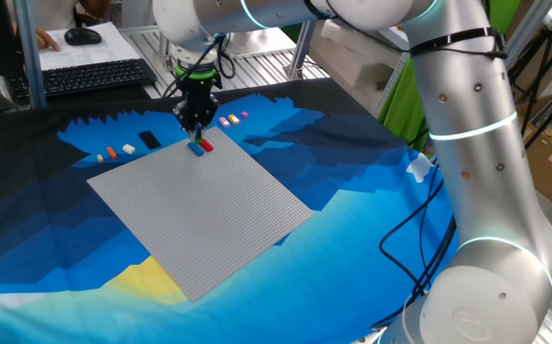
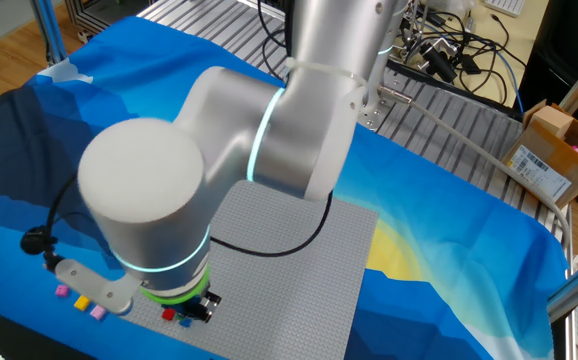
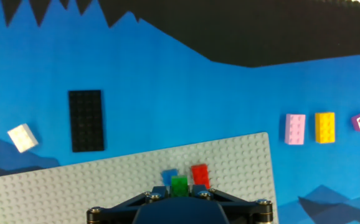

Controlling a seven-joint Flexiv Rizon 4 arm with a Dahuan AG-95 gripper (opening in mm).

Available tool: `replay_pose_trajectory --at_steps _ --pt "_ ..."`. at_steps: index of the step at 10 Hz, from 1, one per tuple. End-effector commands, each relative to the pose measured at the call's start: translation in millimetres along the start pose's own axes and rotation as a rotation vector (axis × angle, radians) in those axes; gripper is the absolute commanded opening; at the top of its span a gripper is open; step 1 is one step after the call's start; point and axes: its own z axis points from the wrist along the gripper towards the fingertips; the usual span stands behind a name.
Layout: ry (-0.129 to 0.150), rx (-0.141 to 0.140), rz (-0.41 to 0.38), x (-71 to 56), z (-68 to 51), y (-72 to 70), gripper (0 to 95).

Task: Stack small Lego blocks randomly, one at a time

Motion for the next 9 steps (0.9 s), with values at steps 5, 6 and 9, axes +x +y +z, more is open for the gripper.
replay_pose_trajectory --at_steps 5,6,9 --pt "-0.013 0.005 -0.023 3.7 1.3 -11.5 0.0" --pt "-0.019 0.005 -0.028 2.7 2.2 -13.3 0.0" --pt "-0.023 0.006 -0.045 0.6 5.3 -18.7 0.0"
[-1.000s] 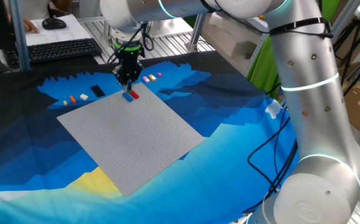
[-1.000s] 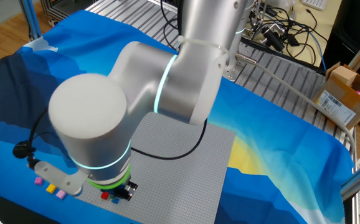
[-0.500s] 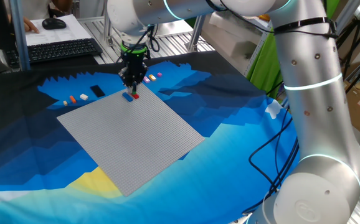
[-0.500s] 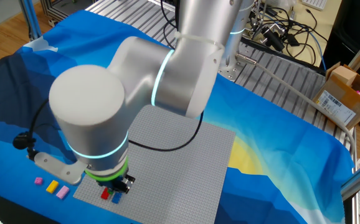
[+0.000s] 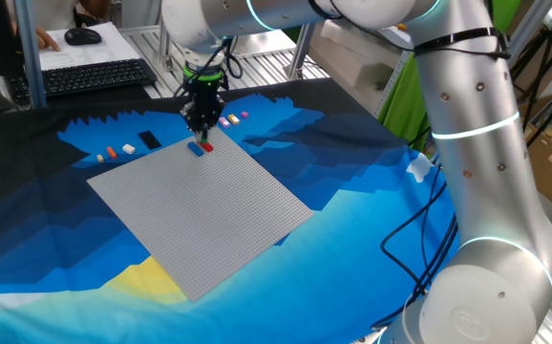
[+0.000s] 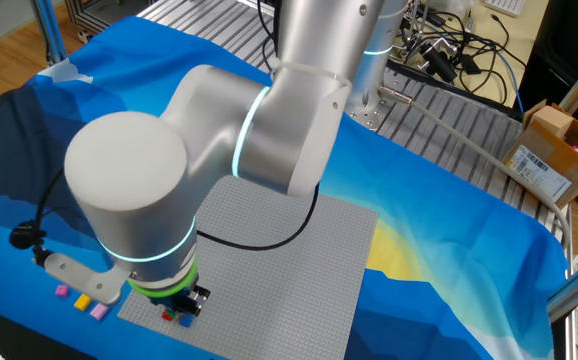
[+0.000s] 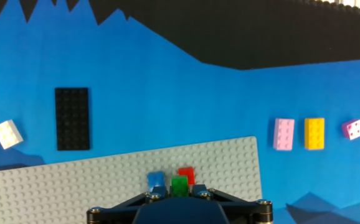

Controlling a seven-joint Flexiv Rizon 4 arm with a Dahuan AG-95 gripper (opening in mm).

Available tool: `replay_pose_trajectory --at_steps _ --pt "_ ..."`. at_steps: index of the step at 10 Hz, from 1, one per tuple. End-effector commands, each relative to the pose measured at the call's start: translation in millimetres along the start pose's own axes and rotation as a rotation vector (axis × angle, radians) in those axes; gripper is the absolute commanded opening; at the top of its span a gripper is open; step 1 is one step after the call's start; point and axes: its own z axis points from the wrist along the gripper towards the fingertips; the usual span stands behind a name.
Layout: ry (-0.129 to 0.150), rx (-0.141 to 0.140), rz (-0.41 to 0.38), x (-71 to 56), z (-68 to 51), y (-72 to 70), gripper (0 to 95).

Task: Stack small Lego blocks randomly, one at a time

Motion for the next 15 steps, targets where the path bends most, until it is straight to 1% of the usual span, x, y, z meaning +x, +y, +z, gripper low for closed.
replay_pose_trajectory --at_steps 1,11,15 --pt "0.002 -0.002 -0.003 -1.9 0.4 -1.0 0.0" --pt "-0.001 -0.006 -0.009 -3.5 7.5 -2.4 0.0" --pt "-0.003 -0.005 -0.008 -3.5 7.0 -2.5 0.0"
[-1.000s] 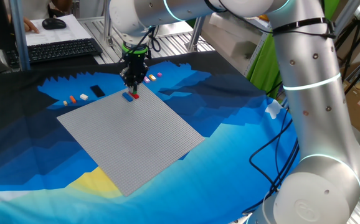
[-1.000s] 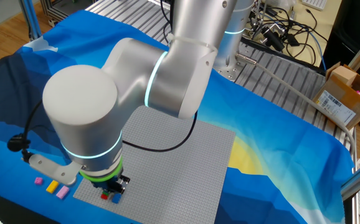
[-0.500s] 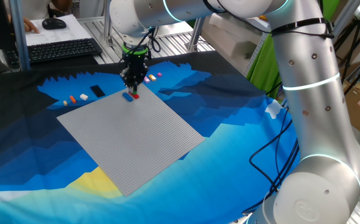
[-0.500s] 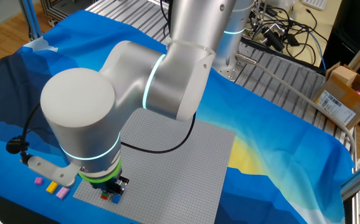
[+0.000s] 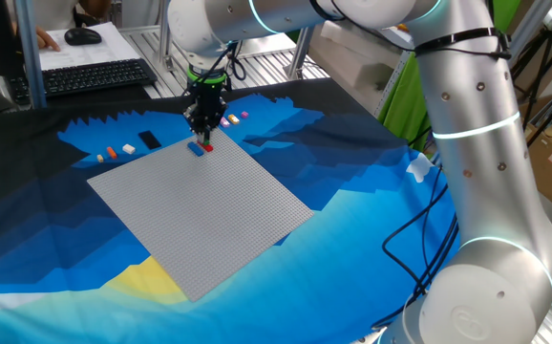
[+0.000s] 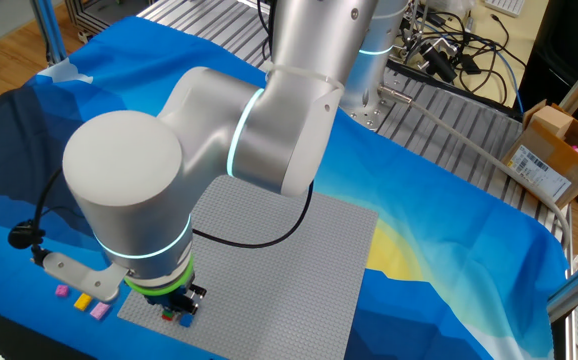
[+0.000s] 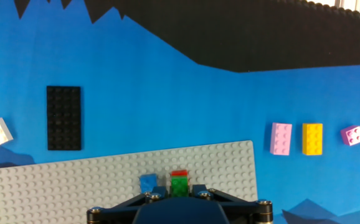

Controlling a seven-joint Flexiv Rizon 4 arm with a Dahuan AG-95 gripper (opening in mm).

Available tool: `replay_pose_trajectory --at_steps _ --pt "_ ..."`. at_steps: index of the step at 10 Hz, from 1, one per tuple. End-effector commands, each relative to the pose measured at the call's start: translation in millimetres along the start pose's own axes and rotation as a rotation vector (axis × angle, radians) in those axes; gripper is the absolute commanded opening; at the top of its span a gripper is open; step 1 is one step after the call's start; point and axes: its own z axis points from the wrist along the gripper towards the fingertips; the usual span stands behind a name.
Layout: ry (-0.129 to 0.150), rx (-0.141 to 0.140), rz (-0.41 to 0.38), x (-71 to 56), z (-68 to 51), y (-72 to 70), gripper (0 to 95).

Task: Stack small Lego blocks randomly, one at a time

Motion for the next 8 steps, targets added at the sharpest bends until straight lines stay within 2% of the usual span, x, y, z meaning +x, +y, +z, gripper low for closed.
replay_pose_trajectory --at_steps 1,8 --pt "-0.002 0.001 0.001 1.0 0.7 0.1 0.0" --pt "-0.001 0.003 0.002 -0.7 3.0 0.2 0.0"
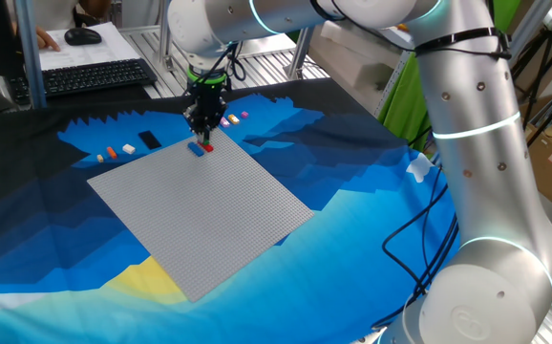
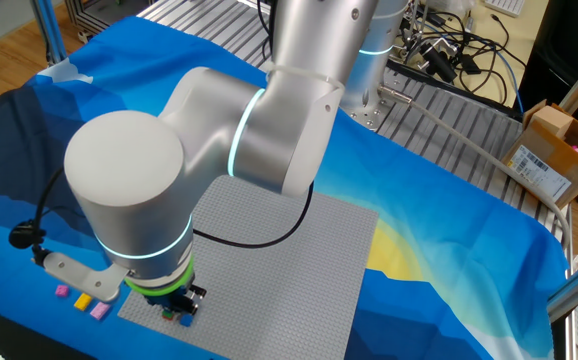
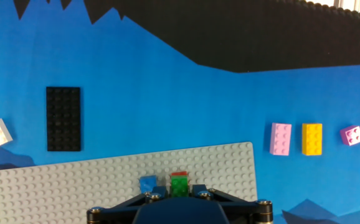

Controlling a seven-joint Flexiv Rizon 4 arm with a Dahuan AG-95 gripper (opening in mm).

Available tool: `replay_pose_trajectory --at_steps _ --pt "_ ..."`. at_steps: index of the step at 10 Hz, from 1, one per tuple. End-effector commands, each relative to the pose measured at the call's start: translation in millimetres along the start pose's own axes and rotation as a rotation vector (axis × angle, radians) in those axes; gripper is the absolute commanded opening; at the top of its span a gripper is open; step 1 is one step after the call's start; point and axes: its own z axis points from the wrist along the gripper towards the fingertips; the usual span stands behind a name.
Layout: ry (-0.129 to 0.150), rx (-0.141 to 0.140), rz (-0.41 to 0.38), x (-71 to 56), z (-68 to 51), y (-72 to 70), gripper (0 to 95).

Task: Stack small Lego blocks randomly, one at a time

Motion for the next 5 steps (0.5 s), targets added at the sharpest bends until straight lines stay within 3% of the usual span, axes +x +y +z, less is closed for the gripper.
replay_pose_trajectory --at_steps 1,5 --pt "0.0 0.0 0.001 0.1 2.7 0.2 0.0" --pt "-0.012 0.003 0.0 -0.8 6.2 0.6 0.0"
